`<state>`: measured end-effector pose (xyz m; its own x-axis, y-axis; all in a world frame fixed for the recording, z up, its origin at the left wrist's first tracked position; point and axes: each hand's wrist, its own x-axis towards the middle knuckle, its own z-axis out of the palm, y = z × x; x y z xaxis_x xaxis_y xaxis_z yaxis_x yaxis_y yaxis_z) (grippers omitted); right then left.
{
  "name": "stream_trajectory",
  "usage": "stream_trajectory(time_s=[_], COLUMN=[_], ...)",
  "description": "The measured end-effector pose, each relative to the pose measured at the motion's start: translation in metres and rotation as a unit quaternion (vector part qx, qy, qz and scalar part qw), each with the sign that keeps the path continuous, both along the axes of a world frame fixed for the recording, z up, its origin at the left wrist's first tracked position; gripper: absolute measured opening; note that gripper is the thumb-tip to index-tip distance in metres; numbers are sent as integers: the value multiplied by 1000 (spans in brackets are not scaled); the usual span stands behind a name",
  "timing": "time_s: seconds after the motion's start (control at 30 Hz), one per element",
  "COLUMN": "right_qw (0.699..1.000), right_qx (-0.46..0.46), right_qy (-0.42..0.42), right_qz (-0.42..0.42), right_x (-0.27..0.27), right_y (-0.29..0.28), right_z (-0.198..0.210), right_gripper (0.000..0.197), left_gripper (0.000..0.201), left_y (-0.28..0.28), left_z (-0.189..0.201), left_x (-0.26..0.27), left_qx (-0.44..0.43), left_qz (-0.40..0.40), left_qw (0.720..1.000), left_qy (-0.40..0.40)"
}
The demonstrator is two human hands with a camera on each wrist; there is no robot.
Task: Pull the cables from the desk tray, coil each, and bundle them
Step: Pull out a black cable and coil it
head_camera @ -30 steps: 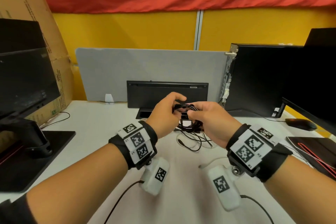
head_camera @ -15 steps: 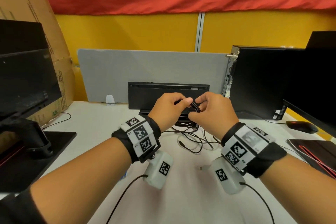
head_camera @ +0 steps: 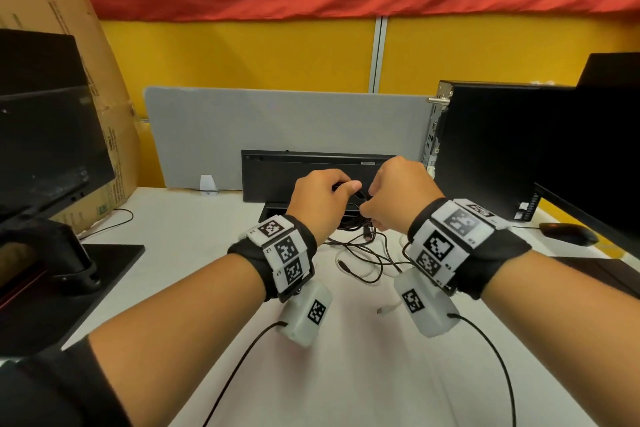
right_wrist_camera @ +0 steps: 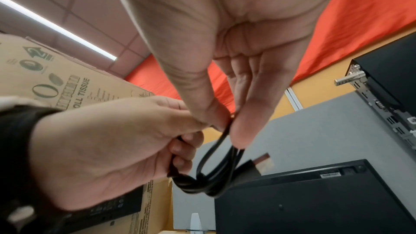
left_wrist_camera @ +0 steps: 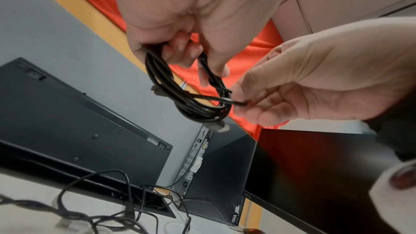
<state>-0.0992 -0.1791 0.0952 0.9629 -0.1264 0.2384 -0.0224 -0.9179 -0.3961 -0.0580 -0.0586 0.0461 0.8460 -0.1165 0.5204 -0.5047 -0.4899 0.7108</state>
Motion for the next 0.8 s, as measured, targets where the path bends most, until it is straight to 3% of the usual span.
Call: stream_trajectory(time_s=[0.13, 0.33, 0.53, 0.6, 0.67, 0.73, 0.8], right_qw=[999, 993, 999, 998, 987, 955, 898], right_qx=[11, 33, 29, 65, 142, 270, 421], right_qy=[32, 114, 22, -19, -70, -119, -130], right_qz=[-6, 2, -7, 2, 7, 9, 16], right_x=[-3, -8, -4, 0, 3, 5, 6], right_y=[-1, -13, -18, -20, -21, -20, -15], right_z=[8, 11, -10, -20, -31, -43, -51], right_gripper=[17, 19, 19, 16, 16, 19, 17], left_gripper=[16, 18, 26, 30, 30, 26, 25], left_y=[2, 9, 7, 6, 4, 2, 0], left_z=[-1, -2, -2, -4, -4, -5, -6], left_x=[0, 5, 5, 3, -2, -8, -12], left_qx=[23, 20, -86, -182, -295, -374, -421], left_qz=[6, 21, 26, 17, -14, -48, -79], left_qw=[1000, 1000, 995, 976, 934, 891, 861], left_qy=[-18, -13, 44, 116, 201, 253, 274])
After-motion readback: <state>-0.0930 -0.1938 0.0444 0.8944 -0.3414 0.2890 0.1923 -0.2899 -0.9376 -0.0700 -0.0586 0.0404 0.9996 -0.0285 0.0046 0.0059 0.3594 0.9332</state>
